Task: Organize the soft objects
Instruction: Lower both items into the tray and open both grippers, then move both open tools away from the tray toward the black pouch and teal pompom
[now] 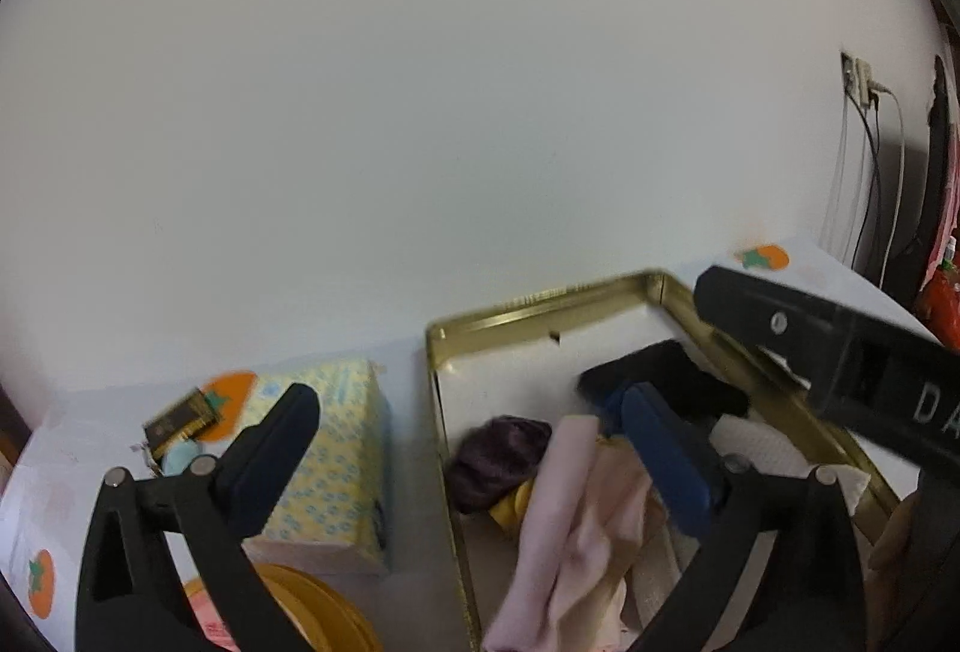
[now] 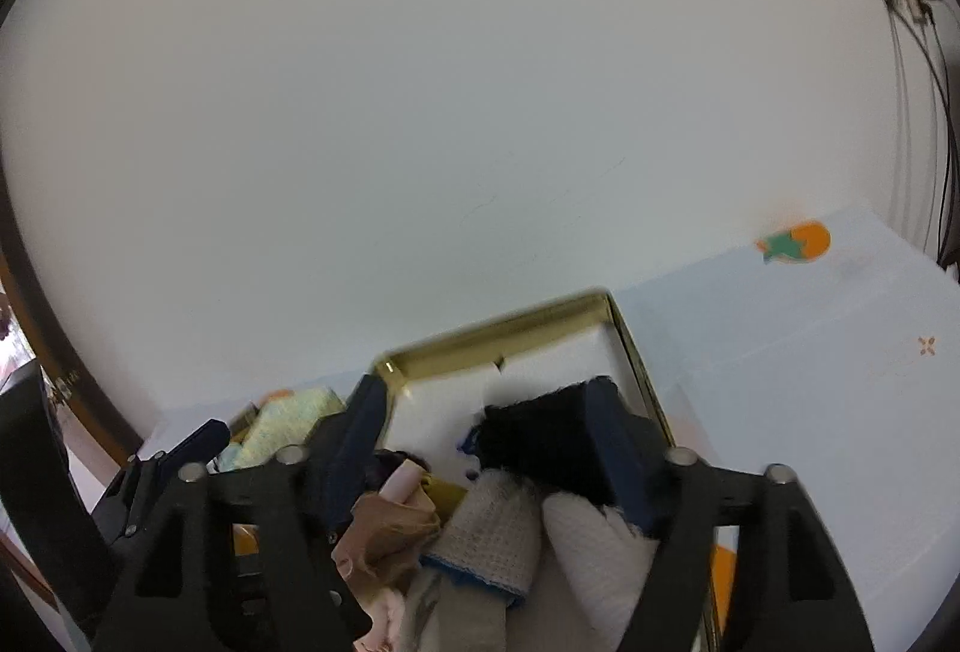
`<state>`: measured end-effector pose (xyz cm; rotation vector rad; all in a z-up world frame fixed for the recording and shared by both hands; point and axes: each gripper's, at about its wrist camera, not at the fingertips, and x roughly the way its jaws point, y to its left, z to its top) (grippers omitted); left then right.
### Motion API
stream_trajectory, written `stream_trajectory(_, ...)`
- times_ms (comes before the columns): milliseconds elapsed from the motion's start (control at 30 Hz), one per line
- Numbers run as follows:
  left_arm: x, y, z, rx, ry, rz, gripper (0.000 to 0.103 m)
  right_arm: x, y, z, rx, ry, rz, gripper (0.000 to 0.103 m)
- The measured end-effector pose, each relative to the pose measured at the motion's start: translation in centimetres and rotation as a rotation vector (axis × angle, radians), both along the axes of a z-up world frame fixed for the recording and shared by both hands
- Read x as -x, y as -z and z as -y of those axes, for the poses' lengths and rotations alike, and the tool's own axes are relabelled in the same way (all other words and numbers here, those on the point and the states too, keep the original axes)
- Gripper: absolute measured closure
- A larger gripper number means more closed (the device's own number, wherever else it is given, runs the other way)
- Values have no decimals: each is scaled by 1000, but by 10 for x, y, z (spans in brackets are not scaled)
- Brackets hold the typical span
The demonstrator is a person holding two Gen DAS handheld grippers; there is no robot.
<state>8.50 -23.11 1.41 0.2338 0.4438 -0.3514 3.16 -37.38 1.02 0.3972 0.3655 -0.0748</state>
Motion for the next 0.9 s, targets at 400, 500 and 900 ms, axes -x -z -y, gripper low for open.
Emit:
stream_trajectory(400, 42, -4, -39, 82, -24, 151, 0, 34, 0, -4, -14, 84, 124, 31)
stream_trajectory(500, 50, -6, -50, 95, -23, 200, 0, 42, -2, -11, 0, 93, 156, 31)
stream_trajectory(900, 72, -1, -71, 31, -7, 334, 0, 76, -1, -49, 128, 230, 320, 18)
